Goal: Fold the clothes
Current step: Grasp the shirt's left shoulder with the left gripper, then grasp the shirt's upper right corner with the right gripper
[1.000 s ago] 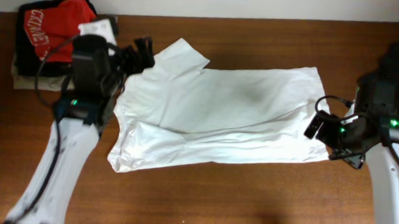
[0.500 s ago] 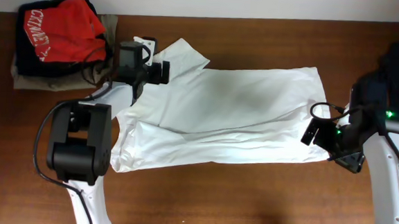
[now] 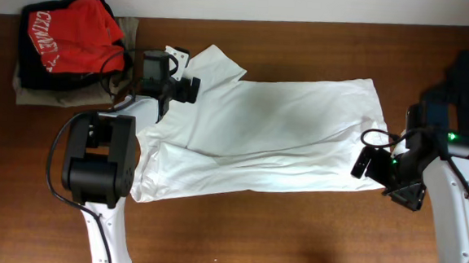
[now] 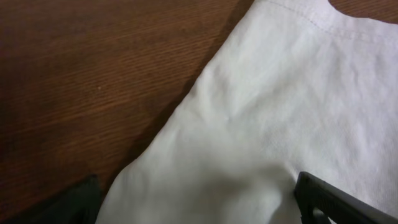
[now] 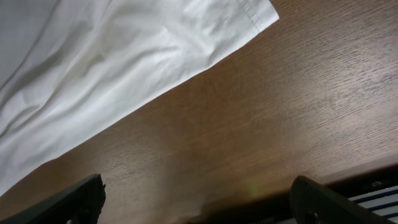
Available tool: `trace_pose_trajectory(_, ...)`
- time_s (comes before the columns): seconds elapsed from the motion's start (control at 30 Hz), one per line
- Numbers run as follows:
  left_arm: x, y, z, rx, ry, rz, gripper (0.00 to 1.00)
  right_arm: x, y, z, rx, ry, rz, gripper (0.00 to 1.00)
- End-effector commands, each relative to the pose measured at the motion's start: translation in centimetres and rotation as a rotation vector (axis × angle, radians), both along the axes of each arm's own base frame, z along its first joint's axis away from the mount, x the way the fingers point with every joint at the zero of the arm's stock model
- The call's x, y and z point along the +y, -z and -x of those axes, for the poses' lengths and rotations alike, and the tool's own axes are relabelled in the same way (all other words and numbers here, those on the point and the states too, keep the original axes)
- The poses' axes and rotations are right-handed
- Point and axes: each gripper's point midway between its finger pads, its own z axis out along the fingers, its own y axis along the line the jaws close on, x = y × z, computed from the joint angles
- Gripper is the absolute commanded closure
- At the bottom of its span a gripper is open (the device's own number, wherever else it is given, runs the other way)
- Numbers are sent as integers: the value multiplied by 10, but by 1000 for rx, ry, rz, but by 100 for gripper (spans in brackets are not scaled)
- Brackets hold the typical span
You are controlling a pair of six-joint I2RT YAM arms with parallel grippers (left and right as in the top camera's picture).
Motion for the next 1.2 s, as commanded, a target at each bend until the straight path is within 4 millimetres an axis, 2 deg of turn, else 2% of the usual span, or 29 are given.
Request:
trace_pose_trajectory(0.0, 7, 22, 4, 46, 0, -30, 20, 2, 3, -1, 2, -7, -2, 1)
trace_pose_trajectory(0.03, 7, 24, 6, 58, 1, -31, 32, 1, 3, -3, -6, -7, 0, 1)
trace_pose_trajectory(0.07, 7, 26, 8, 67, 1, -32, 37, 1, 3, -4, -11, -7, 1, 1)
trace_pose_trajectory(0.13, 7, 28, 9, 77, 1, -33, 39, 1, 3, -5, -14, -7, 1, 1)
trace_pose_trajectory(0.17, 8, 29, 10, 81, 1, -34, 48, 1, 3, -5, -15, -7, 1, 1)
trace_pose_trajectory(0.23, 8, 31, 13, 96, 1, -35, 78, 0, 3, -10, -34, -7, 5, 1)
trace_pose_trajectory(0.27, 8, 32, 14, 103, 1, -36, 85, -1, 2, -16, -62, -7, 10, 1)
trace_pose_trajectory(0.33, 8, 34, 17, 116, 1, -38, 91, -4, -4, -37, -147, -10, 22, 8)
trace_pose_trajectory(0.37, 8, 35, 18, 123, 2, -38, 91, -2, -13, -49, -205, -43, 11, 8)
trace_pose_trajectory(0.43, 9, 40, 23, 152, 2, -41, 99, -4, -34, -78, -332, -87, 27, 7)
trace_pose_trajectory(0.5, 9, 42, 26, 167, 3, -43, 99, -10, -53, -108, -424, -96, 52, 4)
trace_pose_trajectory(0.57, 9, 44, 29, 180, 4, -44, 99, -15, -58, -136, -459, -133, 70, 0)
trace_pose_trajectory(0.6, 9, 46, 32, 194, 4, -46, 99, -20, -53, -159, -452, -163, 78, 1)
trace_pose_trajectory(0.63, 9, 48, 34, 204, 4, -47, 99, -22, -48, -170, -438, -180, 78, 1)
trace_pose_trajectory(0.73, 10, 52, 40, 237, 4, -50, 99, -37, -14, -211, -340, -195, 105, 1)
trace_pose_trajectory(0.83, 10, 54, 42, 248, 4, -52, 100, -44, 38, -247, -239, -218, 94, 0)
trace_pose_trajectory(1.0, 11, 59, 51, 290, 5, -56, 99, -45, 95, -278, -200, -258, 194, 3)
trace_pose_trajectory(1.07, 11, 60, 52, 292, 5, -56, 99, -38, 106, -289, -220, -283, 210, 5)
trace_pose_trajectory(1.17, 11, 60, 52, 292, 5, -56, 99, -37, 117, -302, -247, -287, 244, 9)
